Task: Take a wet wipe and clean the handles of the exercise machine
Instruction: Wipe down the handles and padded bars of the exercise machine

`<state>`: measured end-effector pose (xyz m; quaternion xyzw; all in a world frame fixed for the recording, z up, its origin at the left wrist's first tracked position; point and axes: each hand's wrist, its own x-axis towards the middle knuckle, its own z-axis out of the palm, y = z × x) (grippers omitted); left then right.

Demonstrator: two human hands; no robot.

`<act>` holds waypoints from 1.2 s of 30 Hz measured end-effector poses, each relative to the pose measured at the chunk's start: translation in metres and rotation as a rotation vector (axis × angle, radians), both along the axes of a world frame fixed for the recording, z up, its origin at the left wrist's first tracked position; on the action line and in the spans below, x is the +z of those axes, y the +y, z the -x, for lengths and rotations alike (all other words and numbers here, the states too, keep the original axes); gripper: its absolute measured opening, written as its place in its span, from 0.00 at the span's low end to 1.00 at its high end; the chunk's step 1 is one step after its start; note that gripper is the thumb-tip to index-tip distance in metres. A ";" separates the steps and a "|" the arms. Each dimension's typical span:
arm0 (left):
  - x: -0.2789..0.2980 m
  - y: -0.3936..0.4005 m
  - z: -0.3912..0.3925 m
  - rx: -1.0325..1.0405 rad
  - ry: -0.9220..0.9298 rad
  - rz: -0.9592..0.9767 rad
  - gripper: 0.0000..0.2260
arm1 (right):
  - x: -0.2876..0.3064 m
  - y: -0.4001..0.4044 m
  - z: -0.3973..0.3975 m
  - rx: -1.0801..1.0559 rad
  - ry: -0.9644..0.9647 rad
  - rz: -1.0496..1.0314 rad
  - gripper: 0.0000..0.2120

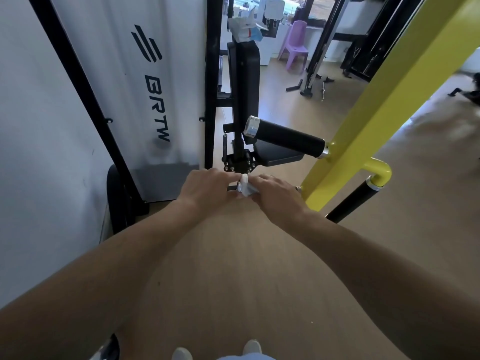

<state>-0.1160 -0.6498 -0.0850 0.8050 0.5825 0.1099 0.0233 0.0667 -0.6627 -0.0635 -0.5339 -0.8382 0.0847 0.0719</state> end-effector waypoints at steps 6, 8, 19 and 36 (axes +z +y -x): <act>0.005 0.001 -0.010 0.053 0.055 0.015 0.19 | 0.003 0.000 -0.036 -0.051 -0.263 -0.020 0.21; 0.006 0.000 -0.013 0.061 0.074 0.011 0.18 | 0.001 -0.001 -0.034 -0.048 -0.123 0.064 0.25; 0.011 0.001 -0.021 0.050 0.188 -0.044 0.12 | 0.018 0.006 -0.025 -0.058 -0.245 -0.047 0.08; 0.006 -0.002 -0.025 0.107 0.143 -0.061 0.09 | -0.015 0.002 -0.026 0.009 0.230 -0.165 0.07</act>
